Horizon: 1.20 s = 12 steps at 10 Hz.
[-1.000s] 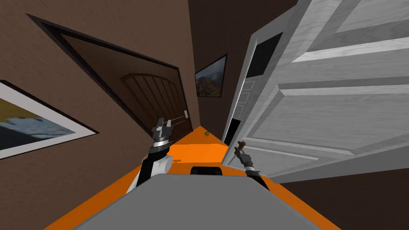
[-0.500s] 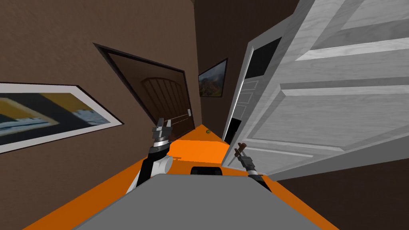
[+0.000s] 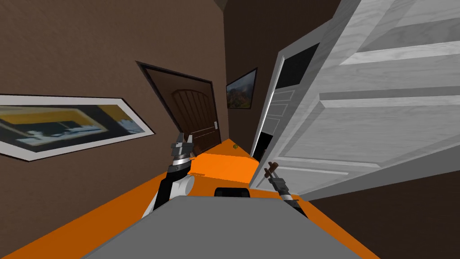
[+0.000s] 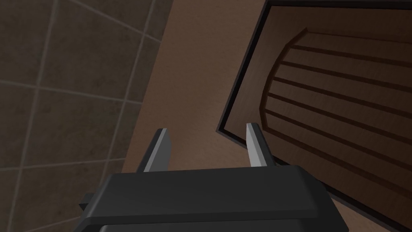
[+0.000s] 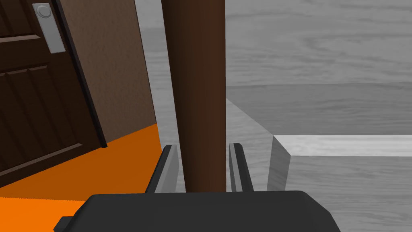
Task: Pull the door open
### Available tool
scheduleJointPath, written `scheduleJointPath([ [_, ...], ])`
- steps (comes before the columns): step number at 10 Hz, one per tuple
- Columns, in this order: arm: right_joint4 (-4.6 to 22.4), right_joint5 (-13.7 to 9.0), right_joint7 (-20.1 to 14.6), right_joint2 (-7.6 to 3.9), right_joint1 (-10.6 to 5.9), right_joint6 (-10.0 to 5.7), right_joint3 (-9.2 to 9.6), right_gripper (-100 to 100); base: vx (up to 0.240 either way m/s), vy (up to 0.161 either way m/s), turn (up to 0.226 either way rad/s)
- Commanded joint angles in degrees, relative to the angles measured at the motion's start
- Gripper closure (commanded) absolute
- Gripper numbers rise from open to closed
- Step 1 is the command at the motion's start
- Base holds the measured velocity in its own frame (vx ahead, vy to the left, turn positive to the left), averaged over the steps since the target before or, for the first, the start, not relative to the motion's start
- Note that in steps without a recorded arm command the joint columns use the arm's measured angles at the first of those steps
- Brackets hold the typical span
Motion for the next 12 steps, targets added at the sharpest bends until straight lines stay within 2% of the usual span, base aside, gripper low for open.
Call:
scheduleJointPath([
  [1,0.8,0.5,-0.9,-0.4,0.26,-1.26,0.98,100,-0.228,-0.066,0.162],
  [4,1.9,1.3,-2.5,-1.48,0.74,-3.45,2.3,100,-0.215,-0.056,0.123],
  [5,2.1,1.4,-2.8,-1.68,0.84,-3.86,2.55,100,-0.199,-0.056,0.106],
  [6,2.1,1.3,-2.6,-1.43,0.55,-3.56,2.4,100,-0.087,-0.023,0.026],
  [7,2.9,1.6,-3.2,-1.68,0.56,-4.4,3.0,100,-0.139,-0.027,0.14],
  [12,4.7,2.2,-4.8,-2.55,0.37,-6.63,4.24,100,-0.188,-0.055,0.131],
])
